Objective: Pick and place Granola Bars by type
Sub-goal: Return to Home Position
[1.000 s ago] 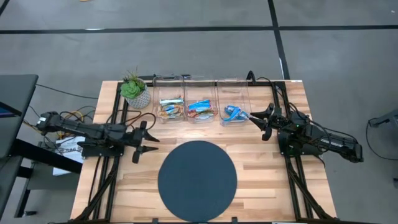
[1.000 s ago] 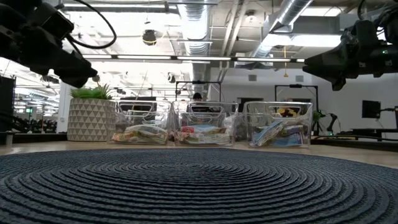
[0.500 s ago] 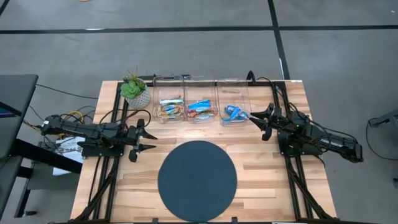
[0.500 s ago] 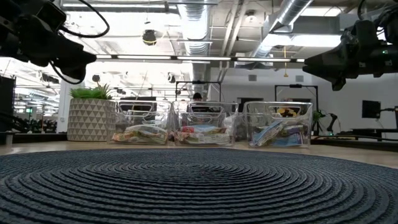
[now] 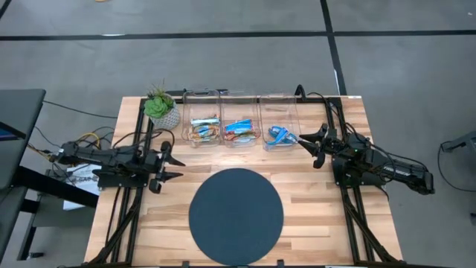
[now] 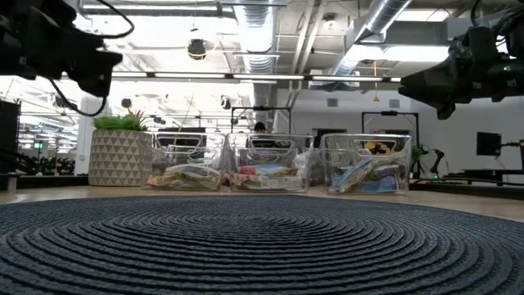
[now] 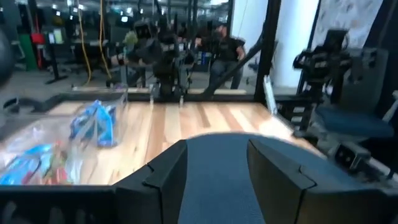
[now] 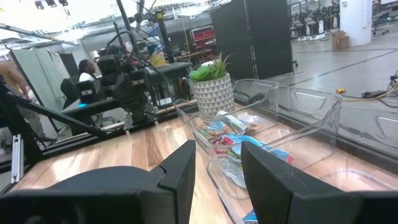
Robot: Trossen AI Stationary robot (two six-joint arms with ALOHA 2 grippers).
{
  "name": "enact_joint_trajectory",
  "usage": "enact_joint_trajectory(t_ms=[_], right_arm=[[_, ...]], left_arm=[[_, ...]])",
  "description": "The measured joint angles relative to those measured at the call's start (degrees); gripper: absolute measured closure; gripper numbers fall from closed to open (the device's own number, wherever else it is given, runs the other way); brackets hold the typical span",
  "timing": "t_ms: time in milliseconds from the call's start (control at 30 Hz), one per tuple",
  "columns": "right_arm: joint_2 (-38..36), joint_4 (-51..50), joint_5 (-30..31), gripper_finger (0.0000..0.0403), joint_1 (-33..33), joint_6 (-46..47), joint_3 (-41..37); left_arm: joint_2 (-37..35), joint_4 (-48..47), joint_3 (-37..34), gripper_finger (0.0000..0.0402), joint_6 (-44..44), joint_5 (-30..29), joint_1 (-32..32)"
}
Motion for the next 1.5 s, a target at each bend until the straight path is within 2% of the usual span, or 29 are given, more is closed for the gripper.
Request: enact_joint_trajectory(t_ms=[100,367,1500], right_arm=[[0.0,0.0,0.0,0.0280,0.0,0.0,0.0],[0.0,0.0,0.0,0.0280,0.0,0.0,0.0],[0.0,0.0,0.0,0.0280,0.0,0.0,0.0]], left_arm=[[-2.2,-0.4,0.0,0.0242,0.1,0.8,0.0],[-1.9,-1.6,0.0,0.0242,1.7,2.3,0.1],[-1.9,-1.7,-0.2,0.0242,0.3,2.2,0.1]])
